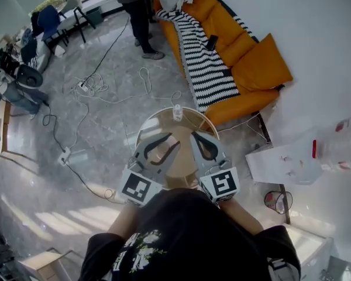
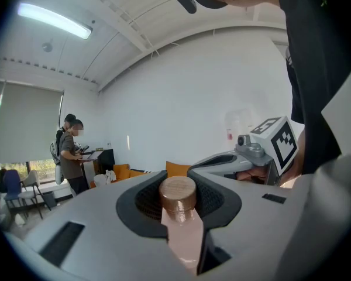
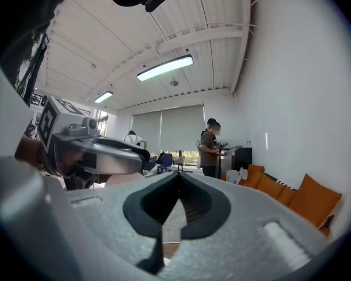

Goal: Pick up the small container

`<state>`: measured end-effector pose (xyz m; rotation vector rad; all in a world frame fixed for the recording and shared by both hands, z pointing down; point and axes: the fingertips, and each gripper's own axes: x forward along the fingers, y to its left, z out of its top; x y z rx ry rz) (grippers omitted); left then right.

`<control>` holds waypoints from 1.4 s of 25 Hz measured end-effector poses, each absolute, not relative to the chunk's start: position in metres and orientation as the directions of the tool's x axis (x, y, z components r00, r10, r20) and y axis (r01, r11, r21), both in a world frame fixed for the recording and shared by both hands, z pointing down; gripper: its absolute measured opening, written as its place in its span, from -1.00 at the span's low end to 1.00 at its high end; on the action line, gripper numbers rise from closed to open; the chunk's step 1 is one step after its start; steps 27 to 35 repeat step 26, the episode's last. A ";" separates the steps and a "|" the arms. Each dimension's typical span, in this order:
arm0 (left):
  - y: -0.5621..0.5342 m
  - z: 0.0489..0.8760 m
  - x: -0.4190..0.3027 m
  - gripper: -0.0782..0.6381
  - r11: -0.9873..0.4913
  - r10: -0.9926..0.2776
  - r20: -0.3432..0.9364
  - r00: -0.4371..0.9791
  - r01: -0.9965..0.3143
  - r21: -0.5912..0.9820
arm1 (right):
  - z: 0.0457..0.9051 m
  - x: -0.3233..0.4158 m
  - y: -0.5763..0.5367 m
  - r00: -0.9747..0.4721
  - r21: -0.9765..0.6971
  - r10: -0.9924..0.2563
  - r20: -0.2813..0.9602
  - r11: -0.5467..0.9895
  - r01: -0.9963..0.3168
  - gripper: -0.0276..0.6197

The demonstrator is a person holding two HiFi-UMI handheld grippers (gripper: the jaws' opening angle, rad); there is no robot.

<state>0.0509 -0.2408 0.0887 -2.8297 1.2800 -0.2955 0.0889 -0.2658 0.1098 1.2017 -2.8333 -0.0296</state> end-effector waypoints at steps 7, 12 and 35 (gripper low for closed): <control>-0.240 0.084 0.055 -0.46 -0.680 -0.730 0.151 0.667 -0.730 -0.065 | 0.107 0.093 -0.263 -0.669 0.071 -0.740 0.071 0.673 -0.736 -0.93; -0.245 0.078 0.058 -0.46 -0.685 -0.726 0.138 0.674 -0.725 -0.067 | 0.109 0.096 -0.263 -0.660 0.071 -0.748 0.073 0.664 -0.745 -0.93; -0.249 0.074 0.063 -0.45 -0.697 -0.717 0.131 0.684 -0.710 -0.105 | 0.110 0.097 -0.268 -0.654 0.066 -0.753 0.070 0.658 -0.750 -0.93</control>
